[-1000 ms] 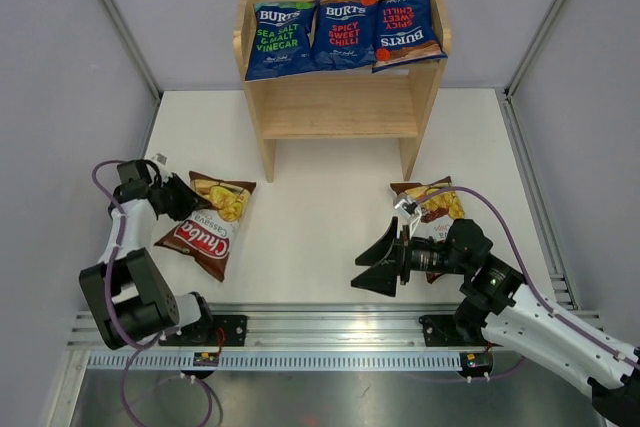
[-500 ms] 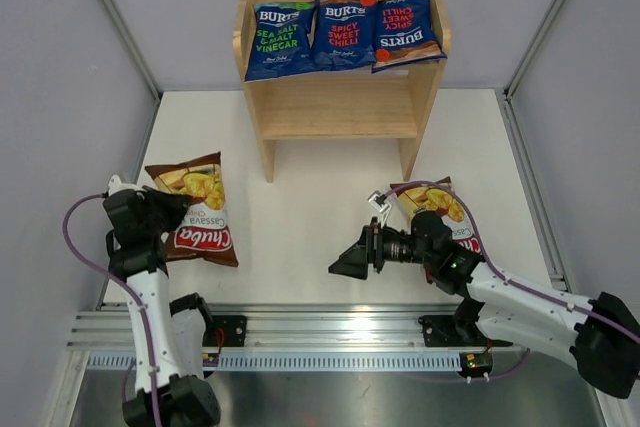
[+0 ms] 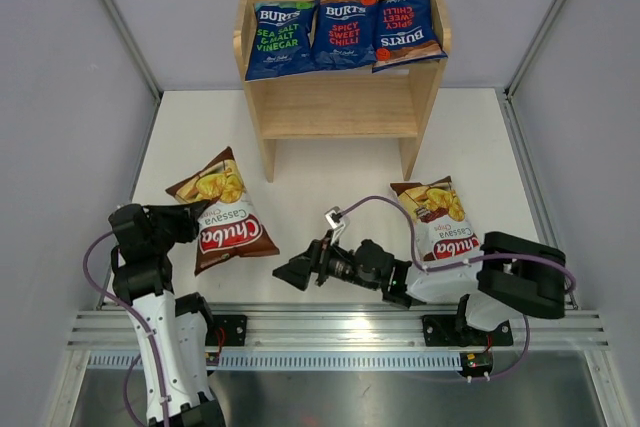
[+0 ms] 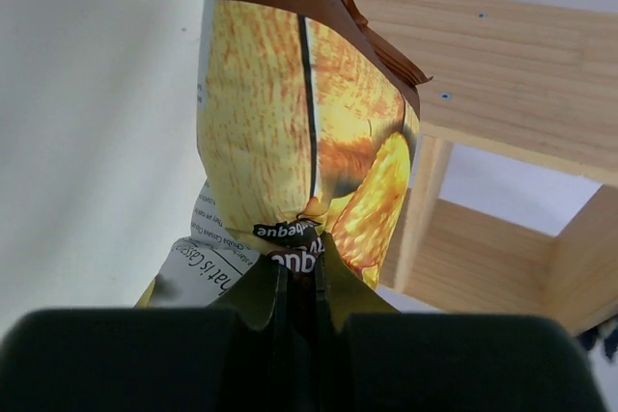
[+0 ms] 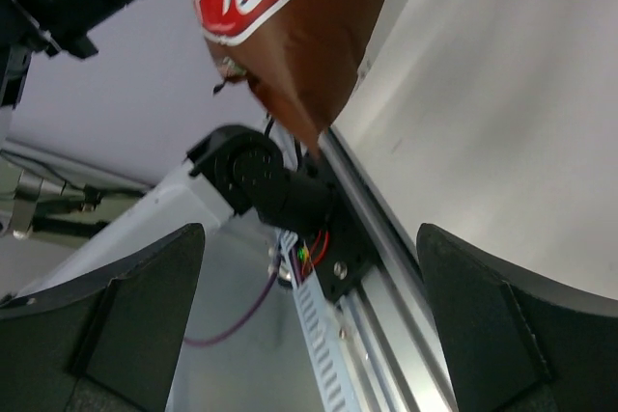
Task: Place and organize the chips bags onto the shelf
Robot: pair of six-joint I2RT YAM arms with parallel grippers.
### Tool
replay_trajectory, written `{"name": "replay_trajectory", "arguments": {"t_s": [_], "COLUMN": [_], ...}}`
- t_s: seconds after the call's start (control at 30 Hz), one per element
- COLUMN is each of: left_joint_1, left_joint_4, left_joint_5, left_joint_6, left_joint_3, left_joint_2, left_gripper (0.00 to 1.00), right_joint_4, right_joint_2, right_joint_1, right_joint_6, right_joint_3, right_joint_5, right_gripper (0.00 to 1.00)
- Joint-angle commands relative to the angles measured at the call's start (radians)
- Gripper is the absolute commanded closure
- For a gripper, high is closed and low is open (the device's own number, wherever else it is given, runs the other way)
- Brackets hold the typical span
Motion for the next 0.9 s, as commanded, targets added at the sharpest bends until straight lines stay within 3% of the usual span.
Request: {"name": "replay_trajectory", "arguments": {"t_s": [0.0, 0.17, 0.37, 0.63, 0.73, 0.87], "left_joint_1": [-0.001, -0.010, -0.033, -0.073, -0.095, -0.109], "left_joint_4": [-0.009, -0.092, -0.158, -0.167, -0.185, -0.147], "left_joint_5": [0.067, 0.087, 0.076, 0.108, 0.111, 0.105], "left_joint_6": [-0.189, -0.244, -0.272, -0.295, -0.296, -0.267], "left_joint_3": [0.096, 0.173, 0.202, 0.195, 0.195, 0.169], "left_joint_2": [-0.020, -0.006, -0.043, -0.077, -0.092, -0.101], "left_gripper": [1.00, 1.00, 1.00, 1.00, 1.00, 1.00], "right_joint_4": [0.304, 0.289, 0.087, 0.050, 0.108, 0.192], "right_joint_2": [0.115, 0.224, 0.240, 0.297, 0.306, 0.300], "right_joint_1": [0.031, 0.045, 0.046, 0.052, 0.054, 0.054], "right_joint_6": [-0.044, -0.110, -0.114, -0.046, -0.069, -0.141], "right_joint_3": [0.122, 0.303, 0.454, 0.506, 0.509, 0.497], "right_joint_5": [0.208, 0.228, 0.311, 0.400, 0.374, 0.296], "right_gripper": [0.01, 0.01, 0.00, 0.01, 0.08, 0.29]}}
